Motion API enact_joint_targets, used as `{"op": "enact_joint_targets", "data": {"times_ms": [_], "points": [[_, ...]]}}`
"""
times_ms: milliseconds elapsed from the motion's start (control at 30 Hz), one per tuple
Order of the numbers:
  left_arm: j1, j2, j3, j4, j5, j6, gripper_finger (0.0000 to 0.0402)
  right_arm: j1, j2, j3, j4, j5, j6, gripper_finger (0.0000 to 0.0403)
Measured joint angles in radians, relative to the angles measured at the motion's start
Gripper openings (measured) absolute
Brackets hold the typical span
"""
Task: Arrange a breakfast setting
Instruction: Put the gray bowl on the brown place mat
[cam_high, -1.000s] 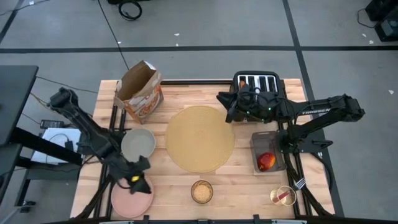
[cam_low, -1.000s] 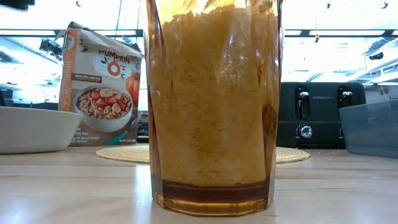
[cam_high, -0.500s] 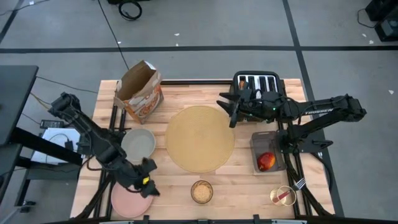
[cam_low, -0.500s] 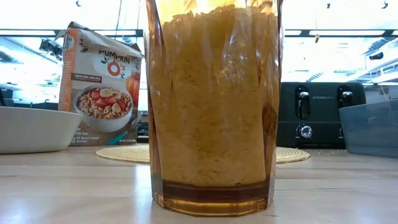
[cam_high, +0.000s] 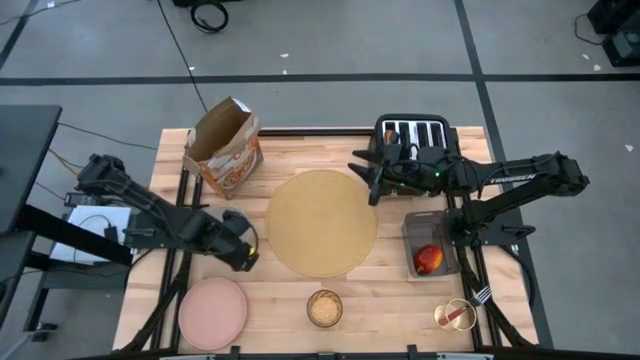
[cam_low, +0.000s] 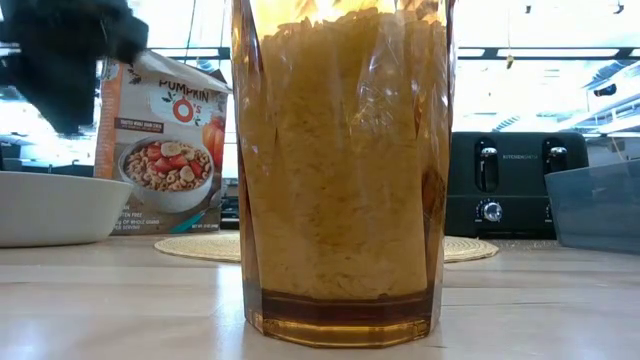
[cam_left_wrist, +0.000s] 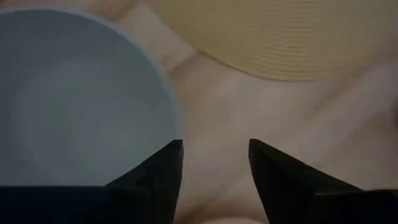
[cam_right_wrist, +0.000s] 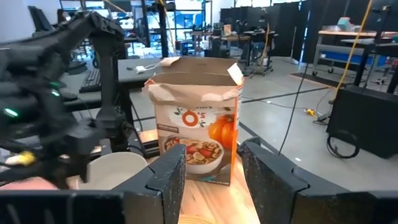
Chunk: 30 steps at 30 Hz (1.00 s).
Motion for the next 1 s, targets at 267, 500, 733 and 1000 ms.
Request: {"op": "enact_joint_targets", "data": {"times_ms": [267,500,733,1000], "points": [[0.044,0.050,-0.092,0.100,0.014,0.169,0.0183,0.006,0.000,0.000,0.001,0.000,0.024,0.0165],[0.043,0.158,-0.104,0.107,0.027,0.343,0.0163,0.006,0.000,0.000,0.001,0.000,0.024,0.0165],[0.040,0.215,-0.103,0.114,0.126,0.393,0.0100,0.005,0.000,0.000,0.002,0.000,-0.039,0.0165],[-0.039,0.212,0.022,0.045,0.181,0.387,0.0020,-0.010,-0.034,-0.001,0.072,0.019,-0.170,0.0165]]}}
